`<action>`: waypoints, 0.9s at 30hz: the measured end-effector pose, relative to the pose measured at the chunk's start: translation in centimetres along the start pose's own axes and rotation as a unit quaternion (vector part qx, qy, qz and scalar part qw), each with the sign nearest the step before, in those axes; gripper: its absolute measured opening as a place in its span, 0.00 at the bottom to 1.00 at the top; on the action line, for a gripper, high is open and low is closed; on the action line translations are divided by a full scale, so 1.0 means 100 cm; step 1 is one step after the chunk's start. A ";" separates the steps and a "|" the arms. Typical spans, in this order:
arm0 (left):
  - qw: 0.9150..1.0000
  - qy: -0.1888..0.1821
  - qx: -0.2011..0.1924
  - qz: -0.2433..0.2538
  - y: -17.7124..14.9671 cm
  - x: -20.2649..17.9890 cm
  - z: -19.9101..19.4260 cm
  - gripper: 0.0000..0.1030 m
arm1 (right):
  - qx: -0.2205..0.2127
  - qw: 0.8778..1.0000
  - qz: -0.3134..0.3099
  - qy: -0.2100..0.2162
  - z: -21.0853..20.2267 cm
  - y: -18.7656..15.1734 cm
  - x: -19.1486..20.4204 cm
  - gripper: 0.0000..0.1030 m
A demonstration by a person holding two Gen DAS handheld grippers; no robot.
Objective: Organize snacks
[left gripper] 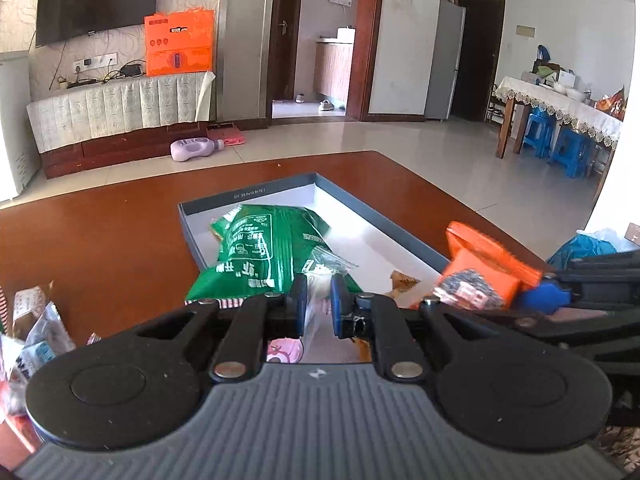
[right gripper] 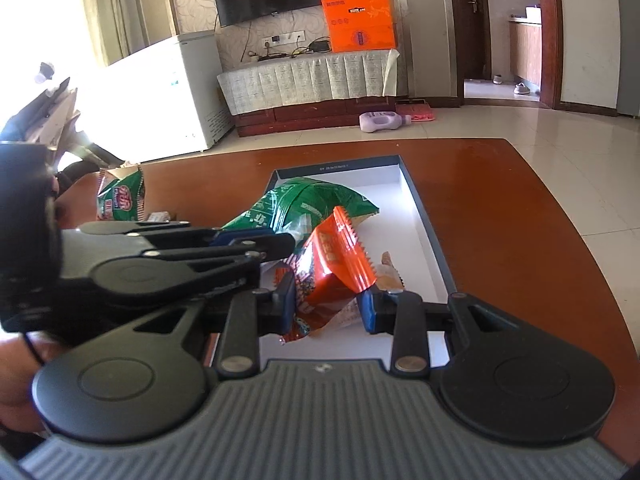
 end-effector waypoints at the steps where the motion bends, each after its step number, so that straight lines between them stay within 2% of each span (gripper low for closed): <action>1: 1.000 0.002 0.000 0.000 0.001 0.000 0.004 0.14 | 0.000 1.000 0.001 0.000 0.000 0.000 -0.001 0.34; 15: 1.000 0.017 -0.014 0.005 0.022 0.003 0.064 0.14 | 0.019 1.000 -0.016 0.001 0.011 -0.005 0.006 0.34; 27: 1.000 0.024 -0.014 0.002 0.023 0.000 0.074 0.14 | 0.022 1.000 -0.019 -0.005 0.010 -0.010 0.007 0.34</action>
Point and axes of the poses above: each gripper's, at about its wrist camera, not at the fingertips, and z roughly the way its jaws point, x to its left, y to its top, the point moved 4 cm from there along z, roughly the way its jaws point, and after that the axes turned 9 degrees about -x, right-handed, at the moved point
